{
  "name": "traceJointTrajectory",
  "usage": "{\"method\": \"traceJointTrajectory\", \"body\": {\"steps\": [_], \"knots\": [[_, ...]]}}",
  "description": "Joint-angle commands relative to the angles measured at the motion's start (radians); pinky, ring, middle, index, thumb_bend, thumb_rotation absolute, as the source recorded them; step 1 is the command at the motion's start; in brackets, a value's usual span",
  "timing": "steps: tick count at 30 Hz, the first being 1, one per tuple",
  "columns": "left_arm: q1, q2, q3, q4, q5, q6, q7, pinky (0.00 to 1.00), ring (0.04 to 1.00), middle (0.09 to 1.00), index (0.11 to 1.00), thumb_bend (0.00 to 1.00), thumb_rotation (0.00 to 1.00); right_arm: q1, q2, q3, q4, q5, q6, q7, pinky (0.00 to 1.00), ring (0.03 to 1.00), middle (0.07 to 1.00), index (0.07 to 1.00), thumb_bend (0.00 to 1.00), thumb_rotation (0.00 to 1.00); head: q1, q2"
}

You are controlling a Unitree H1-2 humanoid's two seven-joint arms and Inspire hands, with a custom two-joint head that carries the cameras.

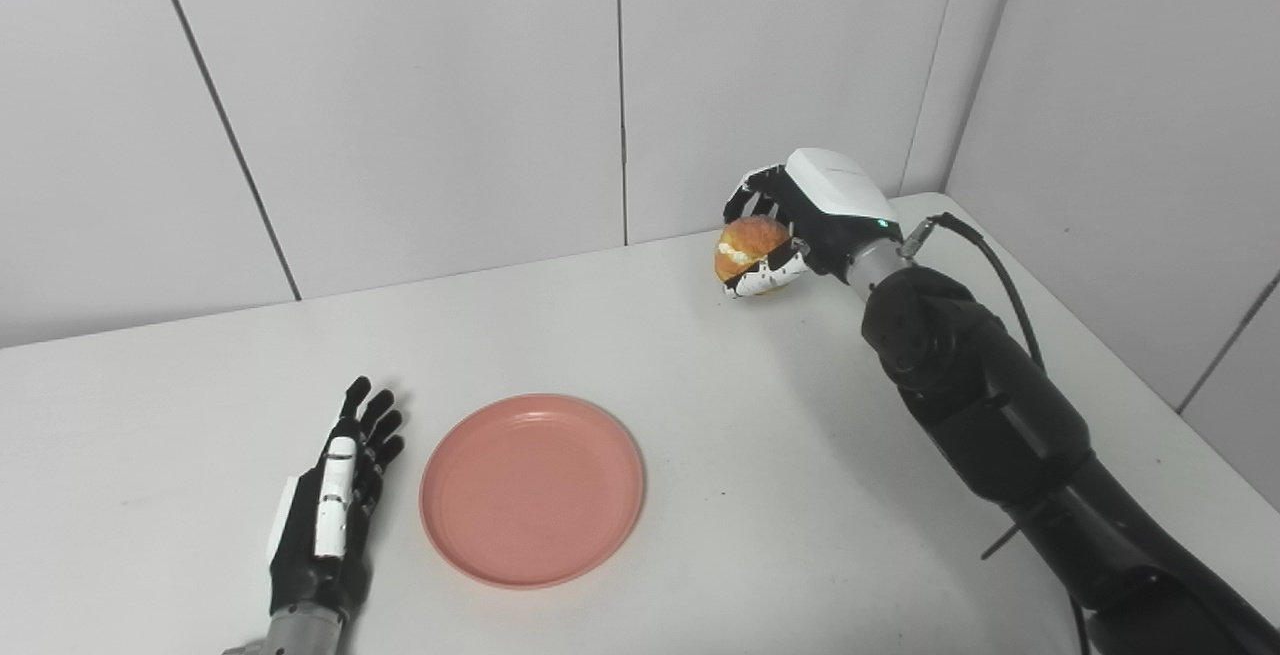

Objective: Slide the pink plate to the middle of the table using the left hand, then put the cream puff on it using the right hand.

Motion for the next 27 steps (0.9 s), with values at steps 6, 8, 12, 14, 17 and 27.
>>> {"method": "traceJointTrajectory", "body": {"steps": [6, 8, 12, 14, 17, 27], "knots": [[0.090, -0.057, -0.025, 0.021, 0.062, -0.021, 0.062, 0.94, 0.937, 0.944, 0.938, 0.41, 1.00, -0.058, 0.046, 0.027, -0.125, -0.018, 0.001, 0.067, 0.39, 0.398, 0.496, 0.525, 0.51, 0.00, 0.085, 0.015], [0.092, -0.067, -0.029, 0.022, 0.074, -0.033, 0.074, 0.95, 0.942, 0.951, 0.945, 0.42, 1.00, -0.054, 0.067, 0.041, -0.134, -0.016, -0.024, 0.069, 0.41, 0.408, 0.499, 0.521, 0.52, 0.00, 0.108, 0.019], [0.094, -0.087, -0.041, 0.011, 0.097, -0.031, 0.098, 0.94, 0.940, 0.950, 0.945, 0.44, 1.00, -0.047, 0.097, 0.066, -0.138, -0.007, -0.060, 0.079, 0.41, 0.410, 0.500, 0.519, 0.51, 0.00, 0.152, 0.032], [0.094, -0.098, -0.050, -0.001, 0.114, -0.025, 0.117, 0.94, 0.938, 0.950, 0.945, 0.44, 1.00, -0.046, 0.118, 0.084, -0.135, -0.005, -0.073, 0.086, 0.39, 0.402, 0.498, 0.532, 0.51, 0.00, 0.176, 0.038], [0.091, -0.112, -0.060, -0.003, 0.139, -0.020, 0.144, 0.93, 0.933, 0.946, 0.942, 0.45, 1.00, -0.041, 0.140, 0.107, -0.132, -0.004, -0.085, 0.101, 0.36, 0.383, 0.494, 0.561, 0.51, 0.00, 0.225, 0.049], [0.080, -0.159, -0.076, -0.013, 0.182, 0.011, 0.199, 0.92, 0.932, 0.945, 0.941, 0.44, 1.00, -0.017, 0.199, 0.188, -0.075, -0.020, -0.127, 0.107, 0.37, 0.379, 0.495, 0.551, 0.51, 0.00, 0.299, 0.068]]}}
